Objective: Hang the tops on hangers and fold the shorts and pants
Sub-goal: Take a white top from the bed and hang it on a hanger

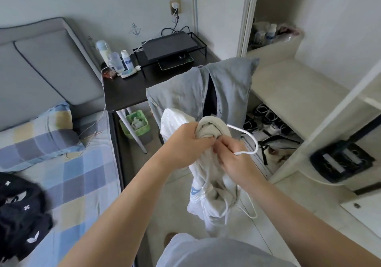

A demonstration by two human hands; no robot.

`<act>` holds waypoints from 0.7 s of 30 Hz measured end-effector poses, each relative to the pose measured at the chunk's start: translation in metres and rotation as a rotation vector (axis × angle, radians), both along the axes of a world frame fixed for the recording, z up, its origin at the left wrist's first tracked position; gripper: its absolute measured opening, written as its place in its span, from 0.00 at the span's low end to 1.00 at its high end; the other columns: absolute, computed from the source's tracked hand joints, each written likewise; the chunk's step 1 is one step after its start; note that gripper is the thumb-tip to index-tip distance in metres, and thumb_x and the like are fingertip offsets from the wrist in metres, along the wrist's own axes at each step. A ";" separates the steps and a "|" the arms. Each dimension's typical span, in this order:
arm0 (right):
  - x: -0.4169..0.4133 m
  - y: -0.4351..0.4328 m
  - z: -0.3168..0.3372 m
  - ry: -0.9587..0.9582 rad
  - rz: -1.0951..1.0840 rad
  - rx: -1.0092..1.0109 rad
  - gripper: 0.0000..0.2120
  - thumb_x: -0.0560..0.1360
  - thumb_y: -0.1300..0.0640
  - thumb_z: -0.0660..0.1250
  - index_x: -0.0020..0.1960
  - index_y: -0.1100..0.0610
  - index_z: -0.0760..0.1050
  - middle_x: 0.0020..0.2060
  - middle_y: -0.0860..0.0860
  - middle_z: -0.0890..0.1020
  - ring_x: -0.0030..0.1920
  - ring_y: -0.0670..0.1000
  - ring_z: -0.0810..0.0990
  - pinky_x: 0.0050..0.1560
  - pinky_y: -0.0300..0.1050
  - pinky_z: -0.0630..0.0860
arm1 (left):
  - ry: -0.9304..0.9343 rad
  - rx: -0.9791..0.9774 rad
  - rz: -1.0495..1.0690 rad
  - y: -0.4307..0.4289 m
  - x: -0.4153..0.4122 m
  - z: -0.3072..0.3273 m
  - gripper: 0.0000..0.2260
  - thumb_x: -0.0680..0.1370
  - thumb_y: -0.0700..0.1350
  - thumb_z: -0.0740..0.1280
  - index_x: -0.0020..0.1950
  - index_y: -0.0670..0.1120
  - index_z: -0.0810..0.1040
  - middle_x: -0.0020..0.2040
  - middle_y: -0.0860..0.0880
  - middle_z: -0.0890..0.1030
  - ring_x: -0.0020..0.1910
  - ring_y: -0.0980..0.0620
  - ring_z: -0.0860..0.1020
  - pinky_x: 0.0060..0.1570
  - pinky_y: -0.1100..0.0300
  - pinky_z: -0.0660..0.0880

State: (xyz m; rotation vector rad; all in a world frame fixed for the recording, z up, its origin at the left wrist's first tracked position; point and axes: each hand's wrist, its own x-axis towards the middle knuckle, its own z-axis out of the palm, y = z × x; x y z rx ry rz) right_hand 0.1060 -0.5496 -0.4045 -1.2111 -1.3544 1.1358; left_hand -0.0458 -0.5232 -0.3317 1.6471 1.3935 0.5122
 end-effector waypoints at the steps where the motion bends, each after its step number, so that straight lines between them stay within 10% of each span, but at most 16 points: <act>1: 0.002 -0.002 -0.001 0.012 0.000 -0.015 0.17 0.79 0.58 0.60 0.32 0.48 0.69 0.25 0.40 0.68 0.28 0.41 0.65 0.30 0.35 0.62 | 0.013 -0.001 -0.033 -0.001 0.004 -0.002 0.06 0.79 0.44 0.69 0.52 0.43 0.80 0.45 0.44 0.83 0.42 0.51 0.79 0.44 0.56 0.78; 3: 0.008 -0.006 -0.001 0.044 -0.006 -0.035 0.16 0.77 0.57 0.60 0.31 0.48 0.69 0.24 0.40 0.68 0.26 0.40 0.65 0.29 0.32 0.62 | 0.130 0.079 -0.109 -0.005 0.008 -0.003 0.05 0.78 0.48 0.69 0.49 0.47 0.79 0.42 0.52 0.79 0.41 0.52 0.76 0.37 0.67 0.72; 6: 0.023 -0.010 0.001 0.068 0.004 -0.042 0.15 0.76 0.55 0.62 0.31 0.52 0.71 0.23 0.42 0.66 0.24 0.41 0.63 0.27 0.33 0.60 | 0.583 0.562 -0.206 -0.006 0.000 -0.010 0.16 0.75 0.64 0.66 0.51 0.53 0.81 0.55 0.53 0.74 0.57 0.47 0.69 0.57 0.59 0.66; 9: 0.036 -0.009 0.006 0.164 0.045 -0.056 0.14 0.77 0.57 0.61 0.33 0.56 0.72 0.22 0.47 0.63 0.23 0.45 0.59 0.25 0.36 0.57 | 0.581 0.677 -0.355 0.006 -0.010 -0.006 0.24 0.74 0.69 0.62 0.51 0.50 0.81 0.55 0.53 0.78 0.59 0.47 0.72 0.67 0.51 0.65; 14: 0.043 -0.004 0.015 0.090 0.043 0.036 0.16 0.75 0.59 0.58 0.29 0.56 0.66 0.24 0.44 0.64 0.26 0.43 0.61 0.29 0.35 0.59 | 0.497 0.678 -0.458 0.006 -0.002 -0.014 0.30 0.75 0.70 0.55 0.48 0.44 0.76 0.37 0.50 0.78 0.36 0.49 0.76 0.35 0.55 0.68; 21: 0.048 -0.003 0.017 -0.065 0.004 0.069 0.18 0.75 0.43 0.59 0.30 0.50 0.69 0.26 0.46 0.70 0.30 0.46 0.70 0.35 0.43 0.66 | 0.355 0.561 -0.365 -0.012 0.011 -0.038 0.26 0.76 0.65 0.64 0.42 0.40 0.71 0.30 0.49 0.73 0.29 0.50 0.68 0.29 0.59 0.61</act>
